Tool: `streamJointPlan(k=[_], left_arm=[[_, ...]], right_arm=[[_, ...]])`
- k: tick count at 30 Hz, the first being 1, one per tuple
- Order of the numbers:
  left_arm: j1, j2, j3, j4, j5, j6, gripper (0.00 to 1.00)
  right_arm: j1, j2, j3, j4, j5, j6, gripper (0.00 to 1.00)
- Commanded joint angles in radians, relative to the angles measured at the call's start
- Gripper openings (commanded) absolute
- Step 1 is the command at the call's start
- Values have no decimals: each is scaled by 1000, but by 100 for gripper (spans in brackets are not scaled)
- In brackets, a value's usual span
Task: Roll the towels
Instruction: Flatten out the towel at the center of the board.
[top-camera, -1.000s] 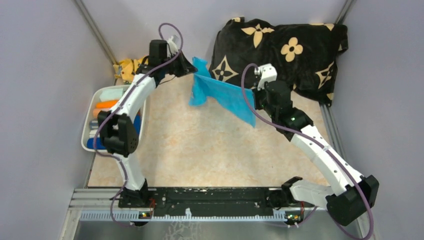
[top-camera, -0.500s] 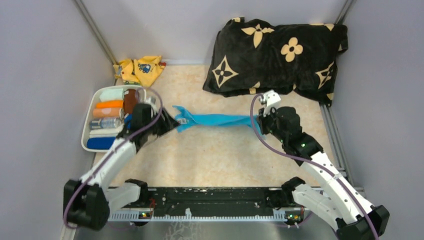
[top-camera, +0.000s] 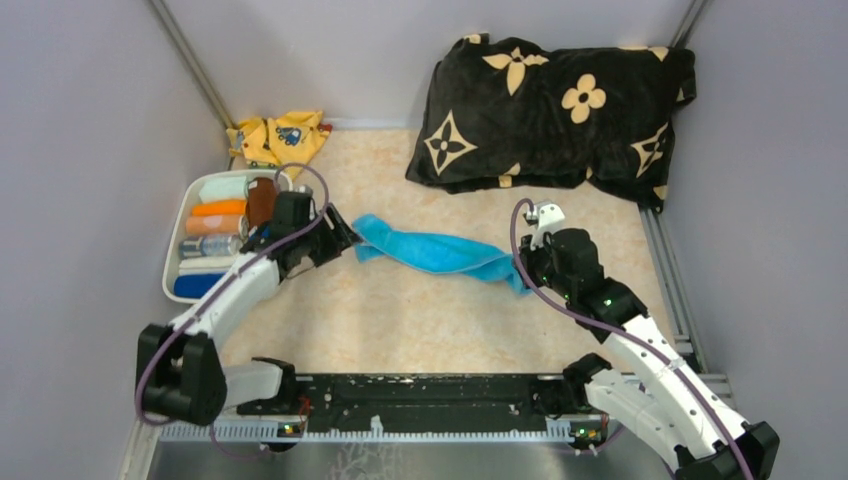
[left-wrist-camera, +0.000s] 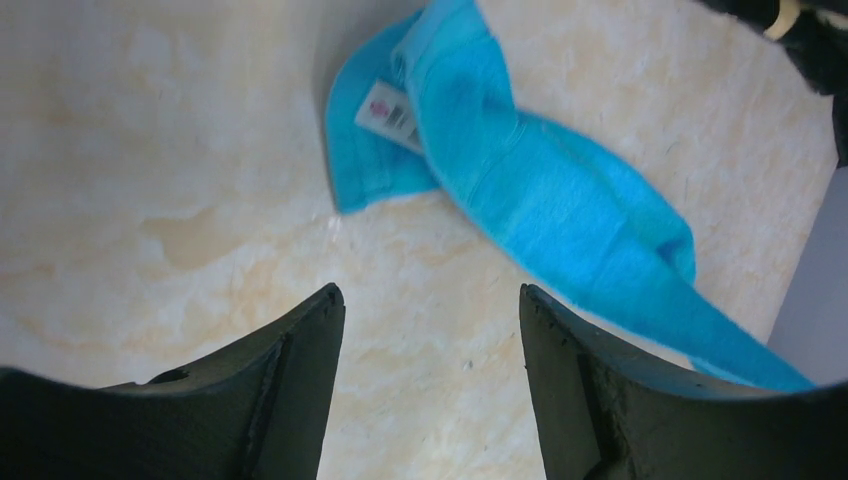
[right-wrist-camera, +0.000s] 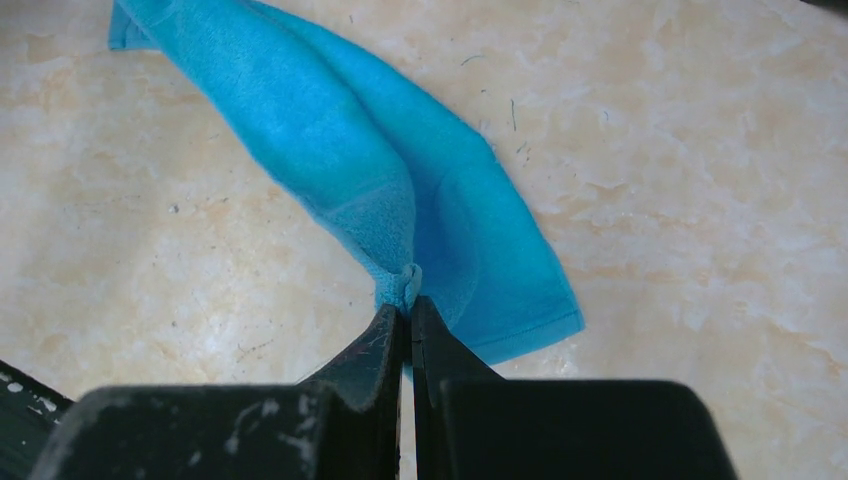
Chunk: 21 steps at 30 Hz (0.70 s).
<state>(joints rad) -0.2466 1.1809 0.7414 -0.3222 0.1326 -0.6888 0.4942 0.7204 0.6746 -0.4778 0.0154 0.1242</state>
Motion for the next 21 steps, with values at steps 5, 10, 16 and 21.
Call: streamJointPlan(k=[5, 10, 16, 21], left_arm=[[49, 269, 185, 92, 27, 49, 69], [70, 435, 283, 105, 61, 58, 63], [72, 533, 346, 169, 102, 72, 37], [73, 575, 419, 173, 140, 79, 7]], right_arm=[[-9, -20, 2, 57, -10, 22, 0], [-9, -21, 1, 65, -12, 22, 0], [-9, -13, -3, 88, -13, 20, 0], [-9, 13, -3, 127, 13, 16, 0]])
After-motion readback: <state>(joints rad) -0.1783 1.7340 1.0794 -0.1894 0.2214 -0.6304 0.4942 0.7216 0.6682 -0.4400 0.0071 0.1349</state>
